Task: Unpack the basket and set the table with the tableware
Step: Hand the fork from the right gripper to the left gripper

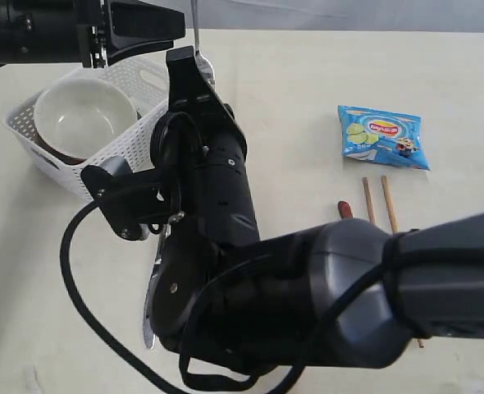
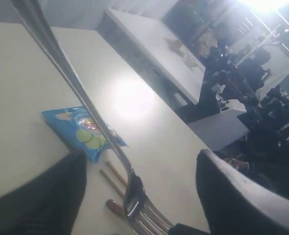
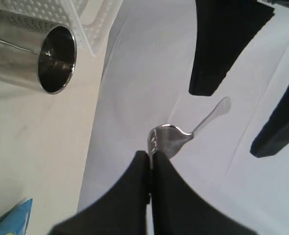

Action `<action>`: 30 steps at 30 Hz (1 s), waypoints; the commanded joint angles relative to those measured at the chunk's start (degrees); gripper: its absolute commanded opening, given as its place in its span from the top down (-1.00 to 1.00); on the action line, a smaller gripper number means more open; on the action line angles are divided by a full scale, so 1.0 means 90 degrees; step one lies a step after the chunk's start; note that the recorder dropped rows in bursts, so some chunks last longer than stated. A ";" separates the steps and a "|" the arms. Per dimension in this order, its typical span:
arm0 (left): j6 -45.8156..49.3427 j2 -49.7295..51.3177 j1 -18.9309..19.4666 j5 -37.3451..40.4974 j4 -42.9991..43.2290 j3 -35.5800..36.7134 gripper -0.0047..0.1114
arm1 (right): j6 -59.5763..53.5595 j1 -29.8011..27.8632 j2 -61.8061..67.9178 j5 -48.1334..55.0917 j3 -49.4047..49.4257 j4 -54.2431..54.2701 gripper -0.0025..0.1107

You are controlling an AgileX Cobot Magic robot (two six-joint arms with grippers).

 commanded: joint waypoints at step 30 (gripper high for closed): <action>-0.0257 -0.0013 0.0003 0.0107 -0.0080 -0.0031 0.92 | 0.0182 0.0518 -0.0063 -0.0302 0.0024 -0.0088 0.96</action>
